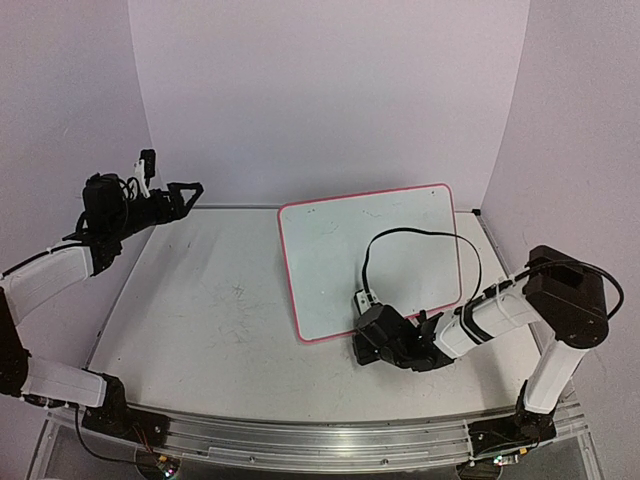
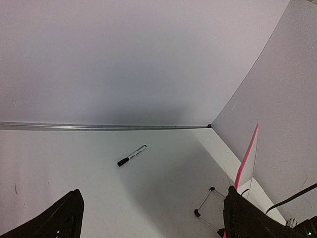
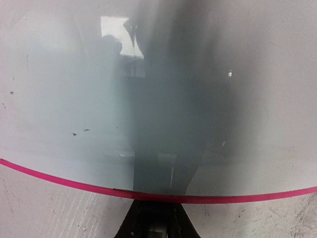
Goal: Write a sentence on the whiteboard
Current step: Pick up the whiteboard marker from the corner of the board.
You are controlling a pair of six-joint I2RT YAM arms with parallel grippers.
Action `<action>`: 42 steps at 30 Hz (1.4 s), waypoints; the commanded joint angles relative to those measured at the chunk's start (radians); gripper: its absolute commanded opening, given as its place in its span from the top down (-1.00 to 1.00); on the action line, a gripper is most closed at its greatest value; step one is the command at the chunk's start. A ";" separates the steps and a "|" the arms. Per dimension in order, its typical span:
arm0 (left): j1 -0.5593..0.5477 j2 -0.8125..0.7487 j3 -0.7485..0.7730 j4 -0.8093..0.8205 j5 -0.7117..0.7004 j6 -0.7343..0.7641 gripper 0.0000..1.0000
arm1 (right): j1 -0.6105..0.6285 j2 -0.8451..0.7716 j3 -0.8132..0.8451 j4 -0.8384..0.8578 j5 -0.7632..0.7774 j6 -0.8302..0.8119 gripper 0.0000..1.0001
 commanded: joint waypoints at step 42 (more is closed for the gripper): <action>-0.205 1.199 0.883 -0.050 -0.024 0.112 -0.76 | 0.040 -0.751 -0.126 -0.261 0.192 0.095 -0.88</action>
